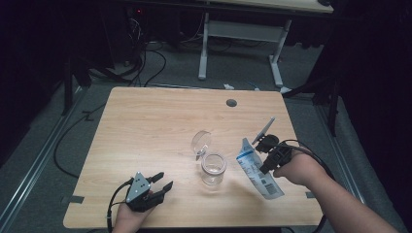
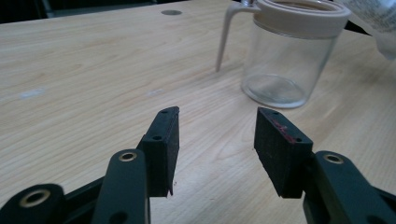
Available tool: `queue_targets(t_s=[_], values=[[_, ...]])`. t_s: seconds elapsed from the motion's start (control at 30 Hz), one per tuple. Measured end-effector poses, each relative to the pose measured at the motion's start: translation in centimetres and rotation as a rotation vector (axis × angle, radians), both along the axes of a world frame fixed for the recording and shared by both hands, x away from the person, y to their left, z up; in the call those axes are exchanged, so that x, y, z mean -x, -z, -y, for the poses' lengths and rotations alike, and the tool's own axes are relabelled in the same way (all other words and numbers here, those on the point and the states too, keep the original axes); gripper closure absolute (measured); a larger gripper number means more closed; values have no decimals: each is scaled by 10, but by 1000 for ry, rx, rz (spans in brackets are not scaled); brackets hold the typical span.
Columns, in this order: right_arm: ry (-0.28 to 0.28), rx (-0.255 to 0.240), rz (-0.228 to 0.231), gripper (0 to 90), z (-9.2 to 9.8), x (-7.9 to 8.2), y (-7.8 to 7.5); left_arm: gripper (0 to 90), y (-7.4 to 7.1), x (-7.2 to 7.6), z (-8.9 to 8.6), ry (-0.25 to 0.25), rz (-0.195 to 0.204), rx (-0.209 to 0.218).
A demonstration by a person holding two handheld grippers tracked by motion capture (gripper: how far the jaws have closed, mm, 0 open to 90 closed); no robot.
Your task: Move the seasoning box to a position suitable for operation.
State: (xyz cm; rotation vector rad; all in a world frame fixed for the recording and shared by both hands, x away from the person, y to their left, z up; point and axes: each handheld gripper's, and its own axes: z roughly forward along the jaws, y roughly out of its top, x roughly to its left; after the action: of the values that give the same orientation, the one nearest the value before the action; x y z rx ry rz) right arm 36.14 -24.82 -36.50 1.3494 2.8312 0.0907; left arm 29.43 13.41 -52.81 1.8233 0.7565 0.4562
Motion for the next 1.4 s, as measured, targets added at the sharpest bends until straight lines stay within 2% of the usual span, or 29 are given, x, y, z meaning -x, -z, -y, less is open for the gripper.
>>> queue_targets(t_s=[0.07, 0.13, 0.2, 0.23, 0.33, 0.4, 0.5, 0.6, 0.63, 0.67, 0.77, 0.8, 0.9, 0.93, 0.97, 1.03, 1.3, 1.37, 1.4], values=[[-1, 4, -3, 896, -3, 0, -3, 505, 0, 2, 7, 18, 15, -10], [3, 7, -6, 896, -5, 1, -5, 505, 0, 3, 10, 25, 15, -12], [-16, 7, 3, 896, -10, 1, -9, 498, -1, 4, 14, 36, 15, -12], [-13, 15, -1, 897, -13, 1, -11, 486, -2, 4, 19, 55, 4, -2], [-17, 15, 4, 897, -16, 0, -15, 470, -4, 5, 24, 70, -5, 4], [-8, 6, 8, 897, -20, 1, -18, 467, -5, 6, 29, 87, -11, 2], [-28, -1, 11, 897, -25, 1, -22, 461, -6, 7, 38, 111, -12, -5], [-34, -3, 15, 897, -31, 1, -26, 457, -7, 9, 49, 136, 1, -17], [-15, -1, 12, 897, -34, 2, -27, 449, -7, 10, 53, 146, 4, -17], [-41, -6, 17, 897, -35, 1, -28, 449, -7, 11, 57, 154, 6, -18], [-31, -7, 17, 897, -41, 3, -31, 438, -8, 13, 70, 181, 13, -22], [-57, -10, 23, 897, -42, 2, -32, 435, -8, 13, 75, 190, 10, -23], [-57, -15, 16, 898, -46, 4, -33, 420, -11, 15, 89, 218, 24, -18], [-29, -15, 7, 897, -49, 5, -34, 416, -12, 16, 93, 228, 27, -15], [-52, -17, 10, 897, -49, 4, -34, 414, -13, 16, 97, 235, 30, -13], [-29, -16, 3, 898, -51, 4, -33, 403, -14, 17, 106, 250, 39, -13], [-40, -17, -2, 898, -56, 2, -31, 375, -14, 18, 132, 295, 48, -9], [-20, -17, -10, 898, -58, 4, -32, 369, -13, 17, 136, 300, 51, -8], [-52, -22, -3, 898, -57, 3, -32, 369, -13, 17, 137, 304, 52, -9]])
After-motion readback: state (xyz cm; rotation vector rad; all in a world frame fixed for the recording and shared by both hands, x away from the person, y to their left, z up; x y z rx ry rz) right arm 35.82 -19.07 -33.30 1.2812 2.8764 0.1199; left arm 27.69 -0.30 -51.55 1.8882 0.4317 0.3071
